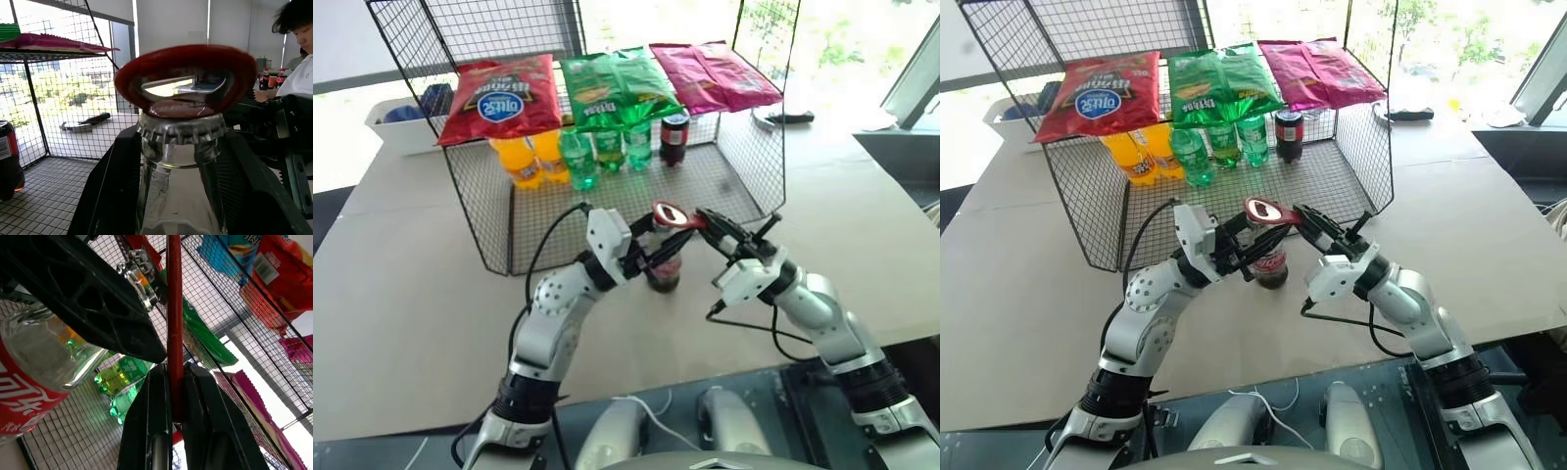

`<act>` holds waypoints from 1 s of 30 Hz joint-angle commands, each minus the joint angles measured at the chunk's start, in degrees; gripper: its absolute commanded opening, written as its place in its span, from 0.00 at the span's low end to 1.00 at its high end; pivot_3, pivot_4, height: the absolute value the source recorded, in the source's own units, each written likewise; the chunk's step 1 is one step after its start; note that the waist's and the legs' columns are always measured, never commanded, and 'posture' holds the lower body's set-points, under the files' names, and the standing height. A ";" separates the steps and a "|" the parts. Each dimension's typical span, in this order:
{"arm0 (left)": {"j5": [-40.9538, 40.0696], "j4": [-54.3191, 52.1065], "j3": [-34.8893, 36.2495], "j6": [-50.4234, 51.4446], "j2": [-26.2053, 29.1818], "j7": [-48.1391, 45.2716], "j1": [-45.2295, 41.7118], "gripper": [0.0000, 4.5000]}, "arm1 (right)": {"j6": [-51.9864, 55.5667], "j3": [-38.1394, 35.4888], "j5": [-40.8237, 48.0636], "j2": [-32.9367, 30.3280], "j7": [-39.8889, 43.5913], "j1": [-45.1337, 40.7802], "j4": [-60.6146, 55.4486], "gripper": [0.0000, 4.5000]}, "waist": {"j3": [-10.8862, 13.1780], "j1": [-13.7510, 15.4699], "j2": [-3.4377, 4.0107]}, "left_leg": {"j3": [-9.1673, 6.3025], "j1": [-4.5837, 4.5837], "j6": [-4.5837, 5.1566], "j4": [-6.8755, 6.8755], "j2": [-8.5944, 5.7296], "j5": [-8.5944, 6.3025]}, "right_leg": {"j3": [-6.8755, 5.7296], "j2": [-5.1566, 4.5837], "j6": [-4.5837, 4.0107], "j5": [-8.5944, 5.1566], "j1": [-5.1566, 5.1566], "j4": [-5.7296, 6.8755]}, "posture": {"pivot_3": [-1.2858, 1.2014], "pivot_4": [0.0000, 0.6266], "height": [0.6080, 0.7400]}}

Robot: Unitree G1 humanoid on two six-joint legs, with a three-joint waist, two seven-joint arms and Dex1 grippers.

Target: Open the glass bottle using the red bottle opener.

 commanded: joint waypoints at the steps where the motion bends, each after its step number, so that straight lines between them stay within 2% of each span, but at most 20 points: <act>1: 0.47 1.32 -0.54 1.79 0.47 -0.33 0.14 0.35 | -5.39 2.29 -3.53 -0.55 -1.26 -1.66 4.54 0.00 | -0.03 -0.02 0.00 | 0.03 0.01 0.00 0.00 -0.01 0.00 | 0.02 0.00 0.00 0.00 0.00 0.00 | 0.52 0.24 0.96; 6: 0.61 2.43 -0.57 2.09 0.15 -0.52 -1.06 0.35 | -10.21 4.45 -0.93 -1.14 1.00 -4.49 14.41 0.00 | -0.09 -0.07 -0.02 | 0.03 0.25 0.00 -0.02 0.01 0.00 | 0.03 0.02 -0.01 0.00 0.22 0.00 | 0.52 0.24 0.96; 9: 0.70 2.83 -0.51 2.00 0.07 -0.66 -1.41 0.35 | -10.10 5.42 1.37 -1.49 3.69 -5.65 17.60 0.00 | -0.10 -0.08 0.00 | 0.03 0.70 0.12 -0.16 0.01 -0.07 | 0.04 0.01 -0.02 -0.06 0.71 -0.09 | 0.52 0.24 0.96; 14: 0.58 2.81 -0.55 2.20 0.01 -0.77 -1.24 0.35 | -10.52 5.76 3.84 -2.30 6.56 -7.09 20.11 0.00 | -0.12 -0.11 -0.02 | 0.10 0.81 0.25 -0.19 0.02 -0.14 | 0.12 0.02 0.00 -0.04 0.75 -0.09 | 0.52 0.24 0.96; 22: 0.80 3.06 -0.66 2.36 -0.05 -0.69 -0.95 0.35 | -16.43 8.82 -0.21 -2.96 7.27 -6.91 23.00 0.00 | -0.21 -0.05 0.02 | 0.09 0.81 0.24 -0.22 0.03 -0.14 | 0.12 0.02 0.01 -0.04 0.75 -0.11 | 0.52 0.24 0.96; 30: 1.26 3.75 0.12 2.08 0.02 -0.39 -1.60 0.35 | -15.33 8.36 0.26 2.53 4.46 -8.03 30.32 0.00 | -0.41 -0.16 0.00 | 0.10 0.92 0.26 -0.27 0.07 -0.14 | 0.15 0.05 0.00 -0.07 0.80 -0.12 | 0.52 0.24 0.96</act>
